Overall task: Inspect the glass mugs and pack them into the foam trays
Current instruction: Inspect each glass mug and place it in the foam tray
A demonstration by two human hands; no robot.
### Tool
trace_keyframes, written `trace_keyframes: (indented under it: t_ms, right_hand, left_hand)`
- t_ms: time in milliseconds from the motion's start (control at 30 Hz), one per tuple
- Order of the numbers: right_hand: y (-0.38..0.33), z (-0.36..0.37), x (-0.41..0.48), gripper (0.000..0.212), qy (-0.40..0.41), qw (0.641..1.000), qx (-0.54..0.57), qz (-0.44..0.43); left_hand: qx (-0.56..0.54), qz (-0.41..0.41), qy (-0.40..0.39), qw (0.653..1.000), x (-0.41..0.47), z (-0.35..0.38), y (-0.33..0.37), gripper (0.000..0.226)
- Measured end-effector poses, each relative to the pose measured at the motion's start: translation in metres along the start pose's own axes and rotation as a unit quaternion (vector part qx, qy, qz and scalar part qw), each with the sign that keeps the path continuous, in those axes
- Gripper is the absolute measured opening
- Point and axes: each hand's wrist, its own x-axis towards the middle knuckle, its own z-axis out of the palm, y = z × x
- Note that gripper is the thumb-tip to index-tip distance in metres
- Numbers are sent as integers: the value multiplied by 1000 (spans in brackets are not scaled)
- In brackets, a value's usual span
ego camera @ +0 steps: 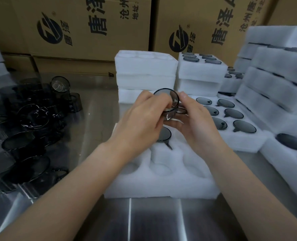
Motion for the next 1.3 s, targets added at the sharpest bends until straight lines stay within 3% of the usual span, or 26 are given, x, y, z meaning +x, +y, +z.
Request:
trace_keyframes:
  t_ms: [167,300,367,500,700,800,933,1033,1133,1300]
  right_hand:
    - [-1,-3,-1,21,9,997,68,30]
    - [-2,-3,-2,18,-20,994,102,40]
    - [-1,-2,-3,17,-33,993,104,34]
    - [-1,-2,-4,13,-24,997,62,25]
    - [0,1,-3,28,4,1000,5,10]
    - [2,4,-4,46,32,998,-62,-2]
    - [6,7,-6,50,26,990,-131,-38]
    - [8,7,-8,57,-1,983,-173,-54]
    - [7,4,-9,57,-32,986,-148,-71]
    - [1,2,-9,53,-57,986,-128,-85]
  left_hand:
    - [-75,11,32,997,0,0,-6,60]
    - [-173,-169,20,970,-1,3,-14,86]
    - [-235,-225,5,946,-1,3,-19,79]
    - [-330,-229,16,916,-1,3,-22,62]
    - [-258,-173,-5,951,-2,1,-15,68]
    - [-199,-115,-22,973,-2,0,-13,65]
    - [-165,-76,-19,983,-3,2,-13,64]
    - [-172,-92,-8,981,-4,2,-15,63]
    - [-200,-139,9,970,-5,3,-18,59]
    - [-317,-221,30,922,-4,1,-23,55]
